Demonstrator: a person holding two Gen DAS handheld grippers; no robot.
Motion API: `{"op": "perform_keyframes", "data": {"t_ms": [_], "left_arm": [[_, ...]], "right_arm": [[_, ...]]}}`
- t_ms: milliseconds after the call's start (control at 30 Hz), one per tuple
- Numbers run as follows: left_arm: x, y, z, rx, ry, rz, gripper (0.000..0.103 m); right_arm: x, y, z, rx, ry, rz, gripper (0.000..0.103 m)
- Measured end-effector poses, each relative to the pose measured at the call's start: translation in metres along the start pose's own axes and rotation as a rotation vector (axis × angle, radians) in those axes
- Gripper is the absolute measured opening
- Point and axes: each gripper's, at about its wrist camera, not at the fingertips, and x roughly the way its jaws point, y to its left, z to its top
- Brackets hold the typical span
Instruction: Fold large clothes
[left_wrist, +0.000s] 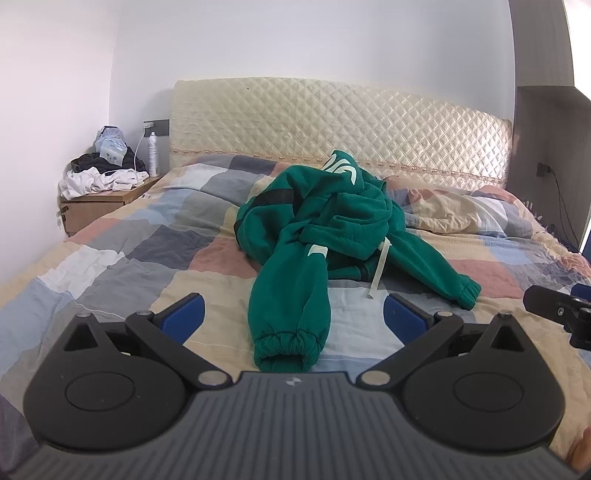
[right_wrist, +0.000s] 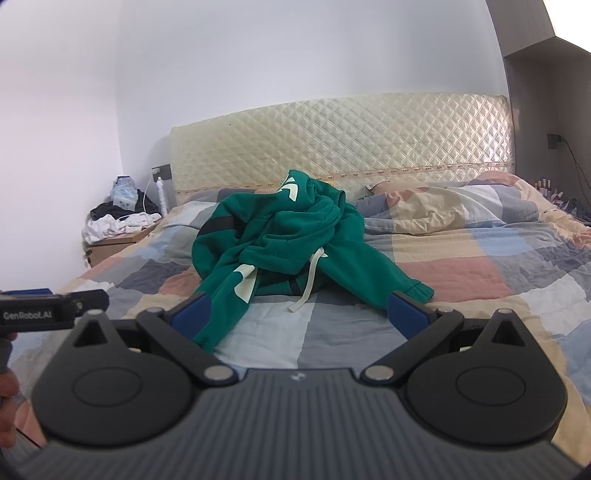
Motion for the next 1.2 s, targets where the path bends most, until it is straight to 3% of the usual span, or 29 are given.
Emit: {"op": "perform_keyframes", "data": {"t_ms": [600,1200], "left_arm": [[0.008,-0.002,-0.011,0.014,0.008,-0.063,0.103],[0.017,-0.016,-0.009,0.046,0.016,-0.079,0.103]], "right_arm": [[0.002,0.005,-0.002,-0.014,-0.015,-0.024,0.103],[-0.004,-0.002,0.000,0.029,-0.038,-0.032,0.103]]}}
